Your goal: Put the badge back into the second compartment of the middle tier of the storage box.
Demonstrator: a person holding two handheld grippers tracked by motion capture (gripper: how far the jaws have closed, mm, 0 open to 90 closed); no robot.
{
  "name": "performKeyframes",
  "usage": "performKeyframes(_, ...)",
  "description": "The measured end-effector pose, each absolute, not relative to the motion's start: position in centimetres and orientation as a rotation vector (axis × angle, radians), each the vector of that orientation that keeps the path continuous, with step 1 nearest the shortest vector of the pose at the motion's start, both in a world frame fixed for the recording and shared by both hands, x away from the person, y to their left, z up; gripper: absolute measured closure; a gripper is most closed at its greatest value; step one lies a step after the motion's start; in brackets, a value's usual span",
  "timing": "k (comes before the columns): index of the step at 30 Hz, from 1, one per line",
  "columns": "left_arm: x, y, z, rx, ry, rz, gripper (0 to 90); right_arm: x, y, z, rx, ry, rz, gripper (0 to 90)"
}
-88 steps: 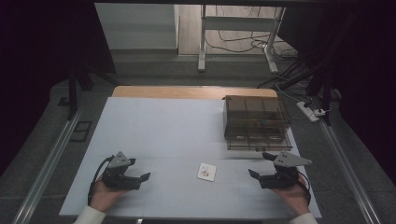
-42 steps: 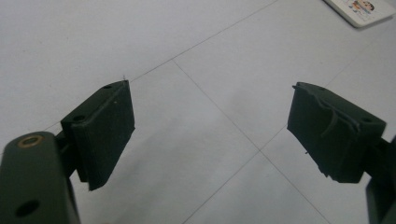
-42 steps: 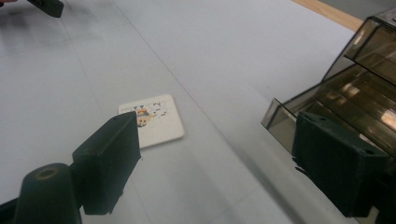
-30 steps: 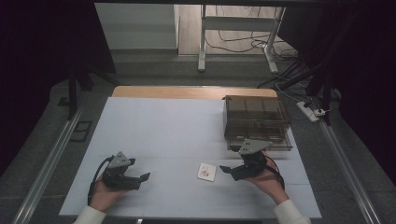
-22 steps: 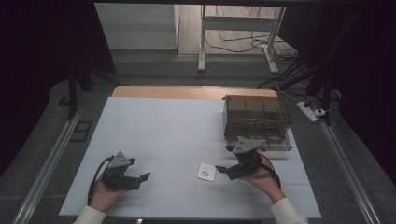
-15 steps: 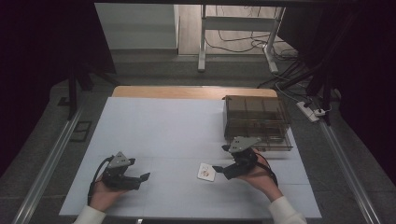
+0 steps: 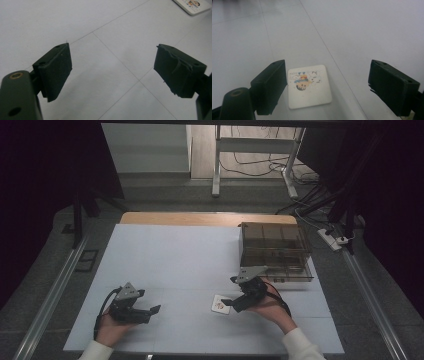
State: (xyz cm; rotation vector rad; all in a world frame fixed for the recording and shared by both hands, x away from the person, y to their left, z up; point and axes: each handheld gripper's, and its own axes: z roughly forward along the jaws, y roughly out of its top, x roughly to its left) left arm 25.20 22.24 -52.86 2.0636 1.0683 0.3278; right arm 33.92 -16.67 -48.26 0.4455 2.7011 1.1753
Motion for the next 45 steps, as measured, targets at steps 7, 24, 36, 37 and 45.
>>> performKeyframes(7,25.2,22.3,-52.9,2.064,1.069,0.328,14.5,34.3,-15.4,-48.6,0.411,2.742,1.146,15.0)
performKeyframes(24,25.2,22.3,-52.9,2.068,1.065,0.328,14.5,34.8,-13.8,-50.0,0.376,2.881,1.017,14.4)
performKeyframes(36,25.2,22.3,-53.0,2.074,1.063,0.329,14.5,34.7,-13.3,-51.1,0.352,2.955,0.915,14.0)
performKeyframes(37,25.2,22.3,-53.0,2.074,1.063,0.329,14.5,34.7,-13.3,-51.2,0.350,2.958,0.911,14.0)
performKeyframes(45,25.3,22.2,-53.0,2.075,1.063,0.328,14.5,34.5,-13.1,-51.6,0.322,2.983,0.853,14.8)
